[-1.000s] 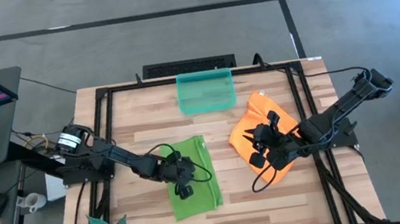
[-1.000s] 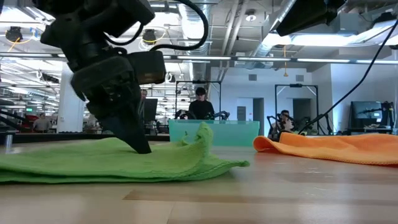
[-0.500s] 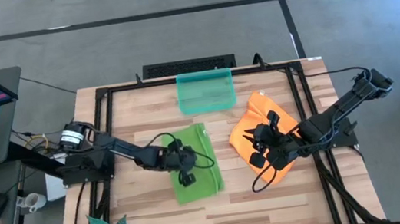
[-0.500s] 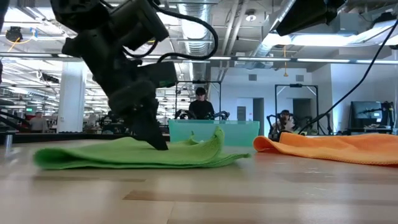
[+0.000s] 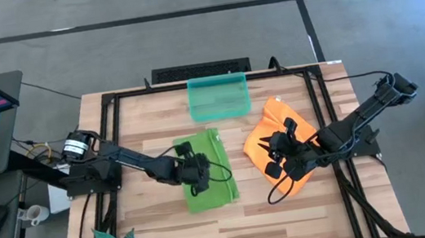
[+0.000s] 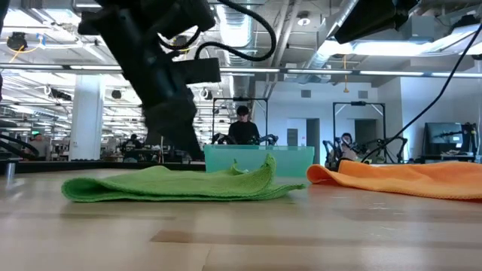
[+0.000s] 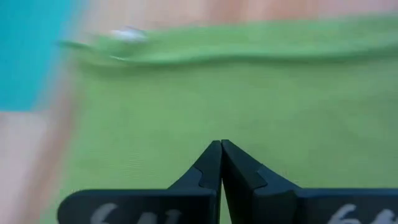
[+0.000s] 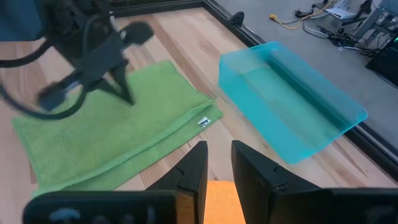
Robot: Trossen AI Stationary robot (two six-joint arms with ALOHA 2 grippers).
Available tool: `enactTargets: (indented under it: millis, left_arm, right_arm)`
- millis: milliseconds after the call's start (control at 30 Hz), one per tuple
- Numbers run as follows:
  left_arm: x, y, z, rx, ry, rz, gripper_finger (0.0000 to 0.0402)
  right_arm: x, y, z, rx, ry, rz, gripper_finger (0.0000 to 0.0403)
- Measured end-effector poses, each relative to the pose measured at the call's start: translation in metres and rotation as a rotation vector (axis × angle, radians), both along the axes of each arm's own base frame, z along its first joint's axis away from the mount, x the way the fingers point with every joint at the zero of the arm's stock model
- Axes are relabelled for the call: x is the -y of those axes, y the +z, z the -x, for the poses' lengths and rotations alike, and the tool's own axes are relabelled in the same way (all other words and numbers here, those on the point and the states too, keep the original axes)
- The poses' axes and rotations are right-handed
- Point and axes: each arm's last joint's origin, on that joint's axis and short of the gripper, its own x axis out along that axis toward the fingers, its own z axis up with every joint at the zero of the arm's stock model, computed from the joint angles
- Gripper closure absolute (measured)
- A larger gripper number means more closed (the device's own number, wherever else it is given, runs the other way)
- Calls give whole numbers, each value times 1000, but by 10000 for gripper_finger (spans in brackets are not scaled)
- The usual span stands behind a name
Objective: Roll microfiber towels into tight, uniform cylinder then place into a basket
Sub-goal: Fold the green microfiber towel
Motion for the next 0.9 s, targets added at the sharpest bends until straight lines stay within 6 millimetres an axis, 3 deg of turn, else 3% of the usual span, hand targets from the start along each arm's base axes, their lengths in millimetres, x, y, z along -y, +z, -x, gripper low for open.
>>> enactTargets:
  millis: [133, 367, 567, 900]
  left_arm:
    - [-15, -5, -3, 23, 79, -25, 401]
    - [-34, -37, -22, 21, 68, 48, 401]
    - [-32, -50, -32, 55, 10, 75, 401]
    - [-8, -38, -46, 93, -104, 150, 401]
  right_arm:
    - [0, 0, 0, 3, 0, -2, 308]
    - [0, 1, 0, 9, -1, -4, 308]
    - [0, 0, 0, 2, -1, 0, 308]
    - [0, 1, 0, 5, -1, -1, 308]
